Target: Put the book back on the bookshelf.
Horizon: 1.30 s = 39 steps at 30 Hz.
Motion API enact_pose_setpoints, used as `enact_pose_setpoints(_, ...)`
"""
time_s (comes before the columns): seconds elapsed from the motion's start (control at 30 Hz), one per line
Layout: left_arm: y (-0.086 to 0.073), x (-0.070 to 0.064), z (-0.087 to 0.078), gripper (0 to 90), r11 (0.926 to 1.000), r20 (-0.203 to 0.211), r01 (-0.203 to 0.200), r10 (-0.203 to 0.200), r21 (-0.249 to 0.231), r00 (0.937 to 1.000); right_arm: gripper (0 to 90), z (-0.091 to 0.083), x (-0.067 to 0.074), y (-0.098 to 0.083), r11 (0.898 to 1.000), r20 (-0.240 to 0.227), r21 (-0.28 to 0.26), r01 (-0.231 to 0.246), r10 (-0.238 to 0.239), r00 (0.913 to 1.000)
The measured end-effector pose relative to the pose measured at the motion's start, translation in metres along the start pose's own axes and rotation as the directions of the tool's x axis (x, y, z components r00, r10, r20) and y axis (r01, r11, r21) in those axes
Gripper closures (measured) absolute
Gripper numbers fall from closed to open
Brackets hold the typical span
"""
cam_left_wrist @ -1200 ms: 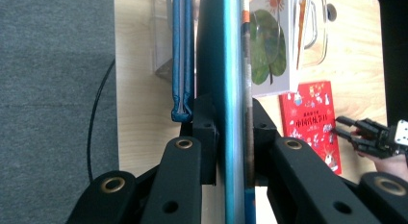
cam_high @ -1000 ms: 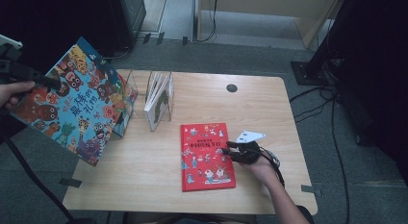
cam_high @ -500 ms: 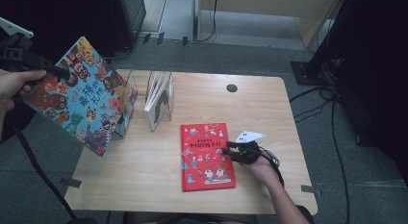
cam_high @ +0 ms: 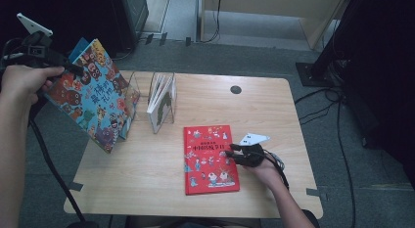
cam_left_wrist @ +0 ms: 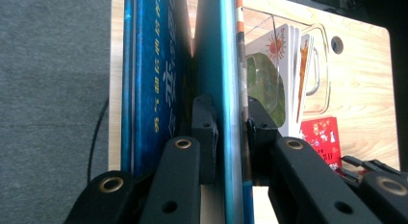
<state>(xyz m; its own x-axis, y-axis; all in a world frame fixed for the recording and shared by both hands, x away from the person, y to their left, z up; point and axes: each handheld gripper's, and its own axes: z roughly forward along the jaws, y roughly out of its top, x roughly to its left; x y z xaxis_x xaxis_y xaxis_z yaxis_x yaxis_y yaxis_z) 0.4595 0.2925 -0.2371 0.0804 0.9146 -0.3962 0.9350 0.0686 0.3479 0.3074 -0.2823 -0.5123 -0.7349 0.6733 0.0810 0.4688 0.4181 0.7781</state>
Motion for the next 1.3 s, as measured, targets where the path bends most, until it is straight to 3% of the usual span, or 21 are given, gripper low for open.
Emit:
enact_pose_setpoints(0.33,-0.001,0.007,-0.004,81.5,0.9998,-0.015,0.016,-0.016,-0.008,0.9998,63.3,0.001,0.001,0.000,1.000,-0.003,-0.004,0.003,-0.003,1.0000)
enact_pose_setpoints(0.73,-0.002,-0.001,0.013,81.4,0.9994,-0.045,-0.021,0.022,0.026,0.9987,63.8,0.001,0.001,0.000,1.000,-0.004,-0.004,0.002,-0.002,1.0000)
enact_pose_setpoints(0.97,-0.003,-0.006,0.015,81.5,0.9987,-0.075,-0.032,0.035,0.039,0.9966,63.8,0.001,0.001,0.000,1.000,-0.003,-0.004,0.002,-0.002,1.0000)
enact_pose_setpoints(1.2,-0.004,-0.006,0.013,78.8,0.9982,-0.048,-0.042,0.044,0.043,0.9979,63.9,0.002,0.002,0.001,1.000,-0.004,-0.004,0.002,-0.002,1.0000)
enact_pose_setpoints(1.3,-0.003,-0.008,0.014,76.4,0.9964,-0.064,-0.060,0.063,0.060,0.9959,63.8,0.002,0.002,0.001,1.000,-0.004,-0.004,0.002,-0.002,1.0000)
